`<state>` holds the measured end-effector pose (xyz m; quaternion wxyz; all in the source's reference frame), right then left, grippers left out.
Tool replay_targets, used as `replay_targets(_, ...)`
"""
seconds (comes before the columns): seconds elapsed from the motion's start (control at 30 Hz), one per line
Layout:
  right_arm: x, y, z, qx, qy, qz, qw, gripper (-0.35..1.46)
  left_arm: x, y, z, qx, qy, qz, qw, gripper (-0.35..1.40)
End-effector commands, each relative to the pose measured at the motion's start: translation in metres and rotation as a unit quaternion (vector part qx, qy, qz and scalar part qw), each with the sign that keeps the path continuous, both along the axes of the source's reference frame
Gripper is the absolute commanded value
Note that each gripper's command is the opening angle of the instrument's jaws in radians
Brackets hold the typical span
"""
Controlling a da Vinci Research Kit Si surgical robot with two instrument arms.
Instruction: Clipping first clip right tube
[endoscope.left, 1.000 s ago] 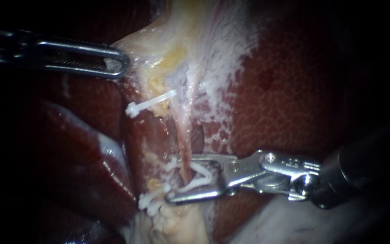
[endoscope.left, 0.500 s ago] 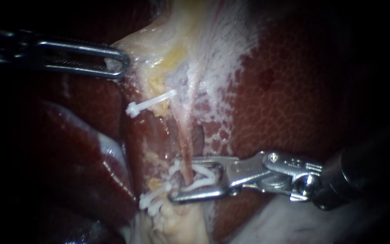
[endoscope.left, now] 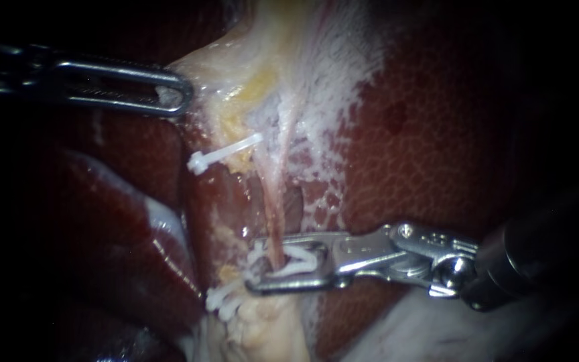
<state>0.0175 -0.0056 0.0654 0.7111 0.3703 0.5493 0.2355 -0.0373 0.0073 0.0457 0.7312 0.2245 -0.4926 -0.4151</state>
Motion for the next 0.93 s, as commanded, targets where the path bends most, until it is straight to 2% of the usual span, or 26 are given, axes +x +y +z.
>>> replay_targets(0.03,-0.0003,0.0001,0.0003,-0.001,-0.001,-0.001,1.0000,-0.35,0.0000,0.0000,0.0000,0.000,0.000,0.000,1.0000,-0.32)
replay_targets(0.27,-0.0008,0.0000,0.0011,-0.006,-0.018,-0.012,0.9997,-0.35,0.0000,0.0000,0.0000,0.000,0.000,0.000,1.0000,-0.32)
replay_targets(0.93,-0.0008,-0.0003,0.0012,-0.004,-0.019,-0.013,0.9997,-0.35,-0.0001,0.0000,0.0000,0.000,0.000,0.000,1.0000,-0.32)
